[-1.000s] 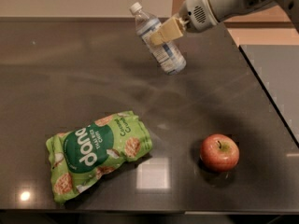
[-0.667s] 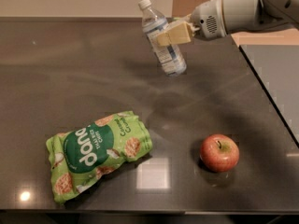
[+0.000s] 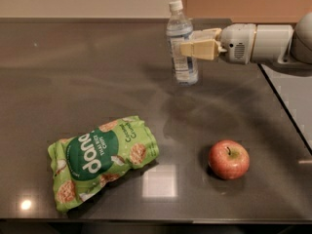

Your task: Place blue plastic bottle upright

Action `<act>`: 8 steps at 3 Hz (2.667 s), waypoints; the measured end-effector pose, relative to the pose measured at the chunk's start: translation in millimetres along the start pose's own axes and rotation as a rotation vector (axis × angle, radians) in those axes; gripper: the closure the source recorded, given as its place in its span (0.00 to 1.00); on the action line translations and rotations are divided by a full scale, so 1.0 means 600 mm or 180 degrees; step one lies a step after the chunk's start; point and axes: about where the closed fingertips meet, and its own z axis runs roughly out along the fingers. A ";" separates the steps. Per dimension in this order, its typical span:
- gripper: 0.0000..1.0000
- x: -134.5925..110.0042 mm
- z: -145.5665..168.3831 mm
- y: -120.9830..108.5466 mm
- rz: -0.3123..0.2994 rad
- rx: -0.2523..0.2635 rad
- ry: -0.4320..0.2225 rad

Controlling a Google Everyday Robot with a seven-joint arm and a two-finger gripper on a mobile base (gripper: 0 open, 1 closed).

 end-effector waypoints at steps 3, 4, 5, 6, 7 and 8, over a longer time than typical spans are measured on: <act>1.00 0.041 -0.024 -0.004 -0.0057 -0.0076 -0.0611; 1.00 0.060 -0.024 -0.006 -0.0043 -0.0077 -0.0626; 0.84 0.074 -0.024 -0.008 -0.0050 -0.0050 -0.0587; 0.61 0.081 -0.025 -0.007 -0.0097 -0.0014 -0.0583; 0.38 0.085 -0.026 -0.004 -0.0151 0.0020 -0.0613; 0.14 0.087 -0.025 0.000 -0.0205 0.0062 -0.0654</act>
Offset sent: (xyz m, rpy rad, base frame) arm -0.0077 -0.0269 -0.0225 0.2103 -0.1221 0.0044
